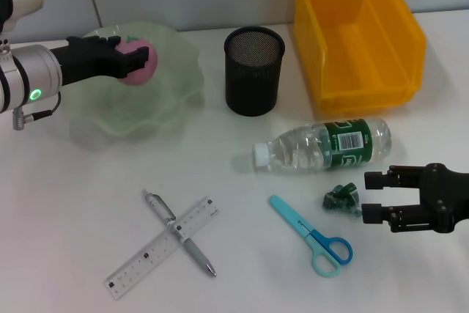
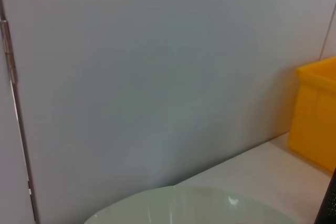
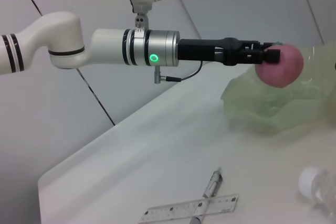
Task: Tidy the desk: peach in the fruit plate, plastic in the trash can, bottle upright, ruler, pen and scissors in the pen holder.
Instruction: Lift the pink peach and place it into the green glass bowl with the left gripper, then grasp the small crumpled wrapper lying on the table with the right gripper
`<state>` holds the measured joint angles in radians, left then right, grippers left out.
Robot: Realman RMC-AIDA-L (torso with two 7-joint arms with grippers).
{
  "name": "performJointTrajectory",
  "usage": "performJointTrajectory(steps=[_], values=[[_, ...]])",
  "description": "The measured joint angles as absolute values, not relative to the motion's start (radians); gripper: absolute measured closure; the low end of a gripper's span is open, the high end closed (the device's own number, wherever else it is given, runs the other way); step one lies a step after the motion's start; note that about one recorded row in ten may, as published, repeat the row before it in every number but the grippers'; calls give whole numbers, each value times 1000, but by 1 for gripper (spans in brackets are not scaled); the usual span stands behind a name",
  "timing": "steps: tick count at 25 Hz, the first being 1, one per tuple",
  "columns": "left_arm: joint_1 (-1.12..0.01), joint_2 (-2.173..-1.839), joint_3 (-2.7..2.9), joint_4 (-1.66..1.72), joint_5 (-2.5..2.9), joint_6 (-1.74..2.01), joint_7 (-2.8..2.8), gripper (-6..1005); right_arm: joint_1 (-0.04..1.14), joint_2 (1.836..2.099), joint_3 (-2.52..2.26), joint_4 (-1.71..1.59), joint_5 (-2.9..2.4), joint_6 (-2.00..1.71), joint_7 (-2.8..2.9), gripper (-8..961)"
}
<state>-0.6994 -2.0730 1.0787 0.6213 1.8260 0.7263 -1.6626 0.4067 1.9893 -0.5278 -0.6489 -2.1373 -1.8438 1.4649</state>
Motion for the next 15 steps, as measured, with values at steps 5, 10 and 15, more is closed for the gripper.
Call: performJointTrajectory(steps=[5, 10, 15], values=[[-698, -2075, 1078, 621, 1824, 726, -1664, 416, 409, 1989, -529, -650, -2140, -1844, 1465, 174], [-697, -2074, 1078, 620, 1813, 727, -1664, 238, 409, 1986, -529, -649, -2140, -1844, 1465, 175], [-694, -2073, 1078, 620, 1790, 742, -1664, 160, 410, 1983, -529, -649, -2140, -1844, 1465, 176]])
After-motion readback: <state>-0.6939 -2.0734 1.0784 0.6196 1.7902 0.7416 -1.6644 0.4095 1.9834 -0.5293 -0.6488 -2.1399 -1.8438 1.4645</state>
